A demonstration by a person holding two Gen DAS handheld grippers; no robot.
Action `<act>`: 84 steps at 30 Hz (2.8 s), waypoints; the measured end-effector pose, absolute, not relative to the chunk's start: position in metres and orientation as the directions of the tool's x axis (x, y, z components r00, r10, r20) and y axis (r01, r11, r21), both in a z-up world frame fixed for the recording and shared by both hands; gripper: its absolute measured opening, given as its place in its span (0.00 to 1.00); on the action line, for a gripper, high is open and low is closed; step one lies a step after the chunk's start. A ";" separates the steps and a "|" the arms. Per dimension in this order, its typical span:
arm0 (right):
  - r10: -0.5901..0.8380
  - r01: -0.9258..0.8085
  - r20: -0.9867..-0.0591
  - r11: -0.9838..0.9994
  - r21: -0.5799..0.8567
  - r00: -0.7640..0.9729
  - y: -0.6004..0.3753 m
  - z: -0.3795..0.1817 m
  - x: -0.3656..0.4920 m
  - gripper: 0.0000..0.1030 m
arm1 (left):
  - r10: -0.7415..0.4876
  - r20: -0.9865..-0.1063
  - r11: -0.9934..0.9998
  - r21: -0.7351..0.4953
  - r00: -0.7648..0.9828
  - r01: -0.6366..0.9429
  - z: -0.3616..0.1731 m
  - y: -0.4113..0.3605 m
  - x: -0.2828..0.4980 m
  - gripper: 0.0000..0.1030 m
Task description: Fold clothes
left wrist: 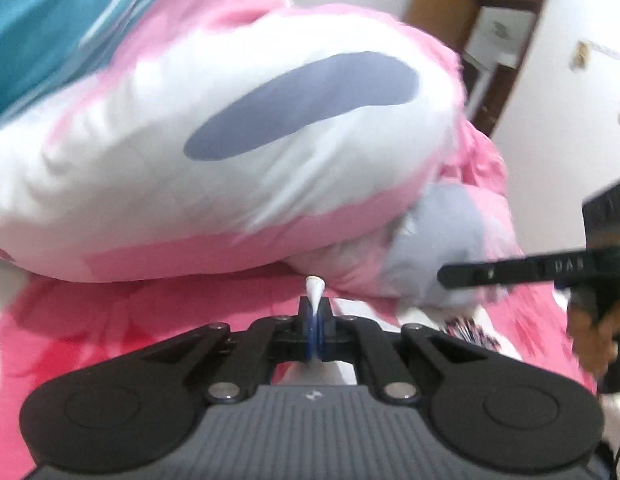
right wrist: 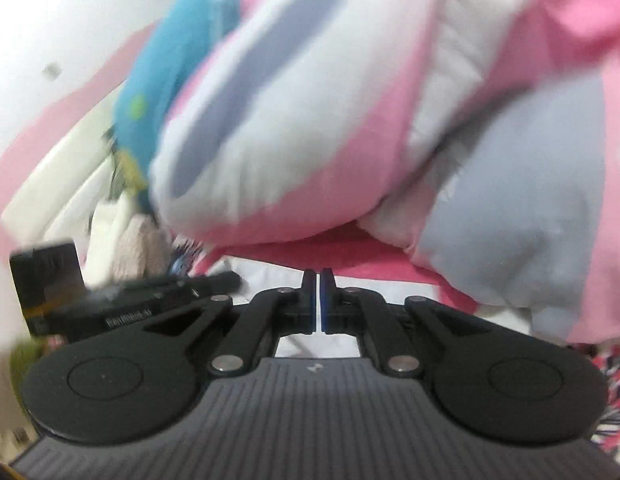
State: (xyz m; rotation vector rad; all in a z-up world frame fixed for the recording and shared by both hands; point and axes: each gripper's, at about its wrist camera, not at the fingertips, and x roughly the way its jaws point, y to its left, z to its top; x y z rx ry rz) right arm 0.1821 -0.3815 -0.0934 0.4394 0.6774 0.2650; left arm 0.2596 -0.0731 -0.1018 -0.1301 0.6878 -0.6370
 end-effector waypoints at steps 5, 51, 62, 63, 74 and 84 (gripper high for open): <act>0.350 0.048 -0.584 0.830 0.556 0.732 -0.403 -0.111 0.182 0.07 | -0.574 -0.588 0.809 -0.294 0.570 0.509 -0.108 -0.066 0.249 0.03; 0.454 -0.623 -0.724 0.781 0.042 0.520 -0.277 -0.070 0.075 0.24 | -0.661 -0.669 0.636 -0.259 0.340 0.727 -0.074 -0.006 0.167 0.50; 0.436 -0.046 -0.769 0.881 0.471 0.467 -0.323 -0.096 0.043 0.29 | -0.640 -0.716 0.766 -0.566 0.280 0.304 -0.120 0.048 0.164 0.52; 0.444 0.073 -0.750 0.836 0.543 0.491 -0.334 -0.102 0.042 0.30 | -0.632 -0.714 0.775 -0.581 0.300 0.249 -0.124 0.049 0.171 0.52; 0.409 0.511 -0.759 0.567 0.646 0.506 -0.324 -0.163 0.048 0.31 | -0.501 -0.803 0.865 -0.448 0.324 0.227 -0.159 -0.010 0.226 0.46; 0.377 0.617 -0.768 0.458 0.640 0.517 -0.330 -0.176 0.040 0.33 | -0.581 -0.761 0.811 -0.571 0.287 0.129 -0.163 -0.005 0.239 0.46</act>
